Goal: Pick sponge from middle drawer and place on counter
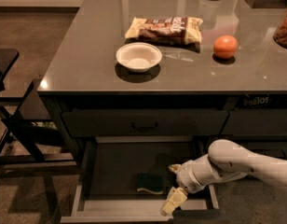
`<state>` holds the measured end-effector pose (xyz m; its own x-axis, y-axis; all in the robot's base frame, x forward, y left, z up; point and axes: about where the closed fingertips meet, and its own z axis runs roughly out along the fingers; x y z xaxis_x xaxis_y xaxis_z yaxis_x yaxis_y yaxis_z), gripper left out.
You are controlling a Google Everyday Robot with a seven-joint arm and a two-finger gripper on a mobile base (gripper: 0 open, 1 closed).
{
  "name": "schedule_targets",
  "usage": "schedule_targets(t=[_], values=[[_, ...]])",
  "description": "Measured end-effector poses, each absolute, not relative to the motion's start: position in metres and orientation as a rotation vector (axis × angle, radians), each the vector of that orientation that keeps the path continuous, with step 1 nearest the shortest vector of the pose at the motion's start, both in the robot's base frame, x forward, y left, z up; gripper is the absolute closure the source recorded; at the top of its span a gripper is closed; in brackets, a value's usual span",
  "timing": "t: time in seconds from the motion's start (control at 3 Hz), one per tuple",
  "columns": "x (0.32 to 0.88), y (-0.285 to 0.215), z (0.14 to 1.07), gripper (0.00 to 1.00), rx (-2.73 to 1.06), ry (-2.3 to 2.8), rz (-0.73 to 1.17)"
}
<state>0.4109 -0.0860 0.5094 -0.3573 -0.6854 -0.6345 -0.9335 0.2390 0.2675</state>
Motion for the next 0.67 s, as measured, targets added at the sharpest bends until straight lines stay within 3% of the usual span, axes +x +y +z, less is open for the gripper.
schedule_targets(t=[0.67], values=[[0.4359,-0.0631,0.4689,0.0,-1.484,2.042,0.925]])
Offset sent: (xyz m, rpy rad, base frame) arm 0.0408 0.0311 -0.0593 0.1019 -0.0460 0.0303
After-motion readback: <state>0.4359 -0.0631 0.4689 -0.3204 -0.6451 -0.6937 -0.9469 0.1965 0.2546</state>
